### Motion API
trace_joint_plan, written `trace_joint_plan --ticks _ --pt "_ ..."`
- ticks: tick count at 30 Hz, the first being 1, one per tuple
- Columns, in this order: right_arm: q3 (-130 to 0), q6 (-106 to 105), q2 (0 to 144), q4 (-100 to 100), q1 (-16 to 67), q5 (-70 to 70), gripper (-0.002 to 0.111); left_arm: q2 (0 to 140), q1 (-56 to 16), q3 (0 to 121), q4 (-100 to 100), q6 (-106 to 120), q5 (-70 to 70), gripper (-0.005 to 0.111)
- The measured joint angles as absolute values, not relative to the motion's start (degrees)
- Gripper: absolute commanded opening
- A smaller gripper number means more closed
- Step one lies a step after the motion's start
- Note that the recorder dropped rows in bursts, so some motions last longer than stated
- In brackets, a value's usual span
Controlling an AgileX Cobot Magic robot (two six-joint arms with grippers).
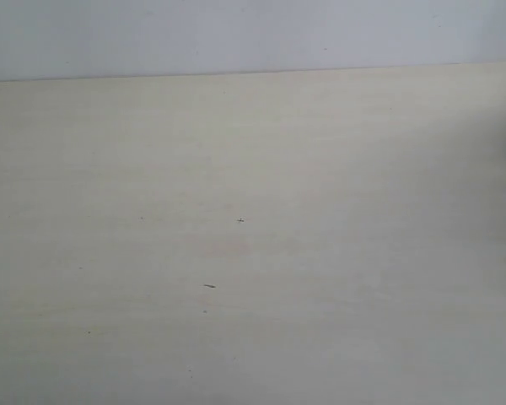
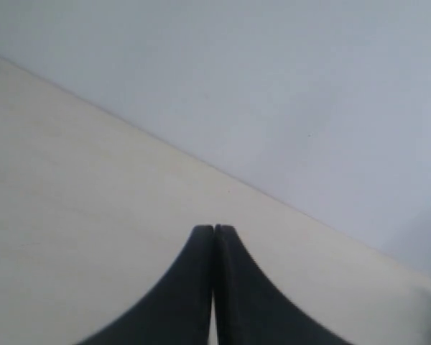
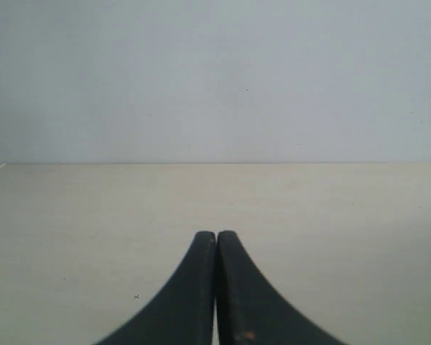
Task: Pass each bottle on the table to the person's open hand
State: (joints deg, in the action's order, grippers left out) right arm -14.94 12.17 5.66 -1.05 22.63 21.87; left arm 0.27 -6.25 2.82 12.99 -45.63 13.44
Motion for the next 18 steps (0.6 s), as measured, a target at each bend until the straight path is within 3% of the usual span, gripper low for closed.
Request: trace_joint_plan --ticks 3,18 --pt "-14.9 12.2 5.7 -1.1 22.6 21.9 0.0 0.3 -6.0 0.4 13.0 -45.5 8.5 0.002" --pt "-14.9 12.2 5.7 -1.1 22.6 21.9 0.0 0.3 -6.0 0.2 13.0 -45.3 9.5 0.002"
